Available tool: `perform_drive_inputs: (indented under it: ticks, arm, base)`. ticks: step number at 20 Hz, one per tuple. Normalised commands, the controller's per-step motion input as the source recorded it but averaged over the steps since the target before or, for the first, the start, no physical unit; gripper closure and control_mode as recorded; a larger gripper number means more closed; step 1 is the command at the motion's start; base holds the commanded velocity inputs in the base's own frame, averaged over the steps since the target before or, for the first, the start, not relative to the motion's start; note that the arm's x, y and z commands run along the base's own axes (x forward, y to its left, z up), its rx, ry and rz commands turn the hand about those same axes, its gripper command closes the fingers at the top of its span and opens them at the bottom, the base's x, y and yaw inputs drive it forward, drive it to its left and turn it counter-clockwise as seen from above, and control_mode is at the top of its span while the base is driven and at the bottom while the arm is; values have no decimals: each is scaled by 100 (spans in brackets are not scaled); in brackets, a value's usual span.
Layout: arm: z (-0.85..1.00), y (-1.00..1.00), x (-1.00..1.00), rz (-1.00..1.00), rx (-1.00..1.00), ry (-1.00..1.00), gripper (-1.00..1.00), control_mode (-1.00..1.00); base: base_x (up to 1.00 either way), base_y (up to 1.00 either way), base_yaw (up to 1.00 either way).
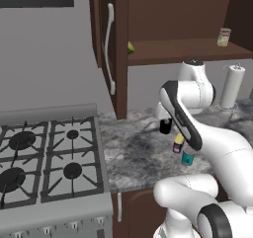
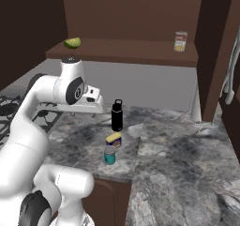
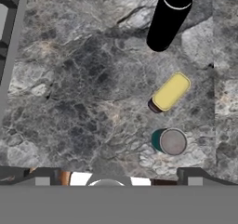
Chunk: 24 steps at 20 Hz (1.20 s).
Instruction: Pick the cans from the counter and place them in their designated side in the cabinet.
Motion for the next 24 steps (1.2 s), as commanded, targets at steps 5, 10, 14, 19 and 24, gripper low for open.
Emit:
perform_drive_inputs:
  ticks: [5, 10, 14, 19, 24]
  arm:
    - [-13, -14, -1, 2, 0, 0, -100, -100]
    - [-18, -18, -1, 1, 0, 0, -100, -100]
    - [-22, -21, -4, 1, 0, 0, -100, -100]
    - [-24, -19, -4, 0, 0, 0, -100, -100]
    - [-28, -18, -2, 1, 0, 0, -100, -100]
  base:
    - [0, 0, 0]
    - [0, 0, 0]
    - [0, 0, 0]
    - [0, 0, 0]
    - [0, 0, 0]
